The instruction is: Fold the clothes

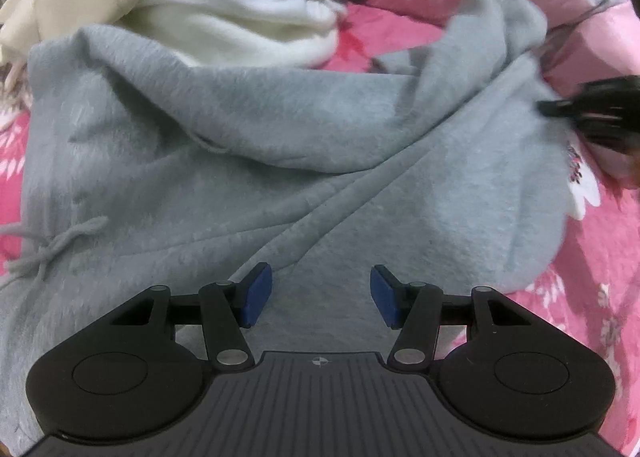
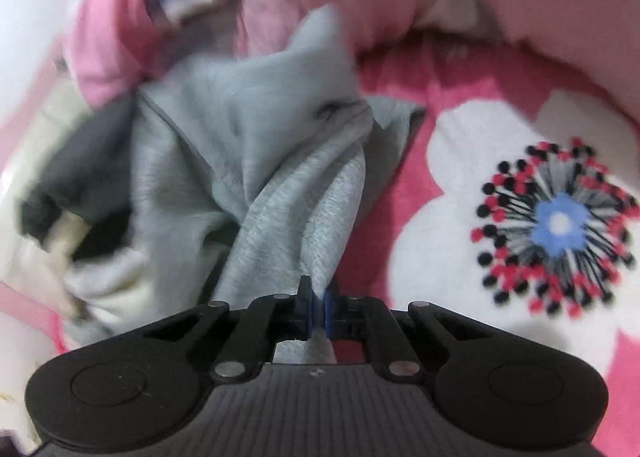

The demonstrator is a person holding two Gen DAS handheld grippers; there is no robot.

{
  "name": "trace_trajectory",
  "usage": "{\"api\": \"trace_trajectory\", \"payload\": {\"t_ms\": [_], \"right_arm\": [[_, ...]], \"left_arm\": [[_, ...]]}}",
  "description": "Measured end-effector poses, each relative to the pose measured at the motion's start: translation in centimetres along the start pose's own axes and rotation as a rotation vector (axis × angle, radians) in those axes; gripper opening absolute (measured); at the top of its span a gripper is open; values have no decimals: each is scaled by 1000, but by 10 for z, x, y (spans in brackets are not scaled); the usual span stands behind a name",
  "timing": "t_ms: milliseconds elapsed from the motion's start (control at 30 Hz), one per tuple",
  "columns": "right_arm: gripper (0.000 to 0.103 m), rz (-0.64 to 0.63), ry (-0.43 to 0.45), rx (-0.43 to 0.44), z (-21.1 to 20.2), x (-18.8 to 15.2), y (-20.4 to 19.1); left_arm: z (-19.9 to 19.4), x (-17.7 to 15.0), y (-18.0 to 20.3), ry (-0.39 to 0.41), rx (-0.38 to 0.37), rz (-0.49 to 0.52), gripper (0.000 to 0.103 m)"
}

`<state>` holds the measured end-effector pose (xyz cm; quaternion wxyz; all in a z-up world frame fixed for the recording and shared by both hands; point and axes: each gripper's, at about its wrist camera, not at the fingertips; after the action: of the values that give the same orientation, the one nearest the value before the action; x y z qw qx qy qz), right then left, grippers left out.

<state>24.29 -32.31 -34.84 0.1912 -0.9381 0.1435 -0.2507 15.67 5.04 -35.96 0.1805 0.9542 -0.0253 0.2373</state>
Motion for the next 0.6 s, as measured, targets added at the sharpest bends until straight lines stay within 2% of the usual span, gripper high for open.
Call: {"api": "trace_trajectory", "payload": {"t_ms": [133, 267, 400, 533, 567, 600], "right_arm": [[5, 74, 27, 23, -61, -29, -1], [5, 215, 22, -9, -119, -65, 8], [5, 311, 18, -63, -171, -115, 6], [6, 361, -4, -148, -182, -136, 22], [8, 373, -11, -170, -183, -140, 27], [15, 385, -17, -191, -184, -144, 31]], "left_arm": [[-2, 0, -3, -9, -23, 22, 54], [-8, -1, -4, -28, -57, 55, 54], [-14, -4, -6, -51, -91, 85, 54], [-11, -5, -7, -77, -106, 129, 54], [-11, -5, -8, -83, -110, 141, 54], [-10, -5, -8, -90, -113, 152, 54]]}}
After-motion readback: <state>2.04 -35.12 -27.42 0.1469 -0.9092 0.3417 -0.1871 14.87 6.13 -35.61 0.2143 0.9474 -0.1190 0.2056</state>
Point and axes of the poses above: each gripper's, at about its wrist camera, not at the fingertips, and z roughly the way its jaws point, y to its right, x to its top, and after that the axes turned 10 degrees about -x, right-handed
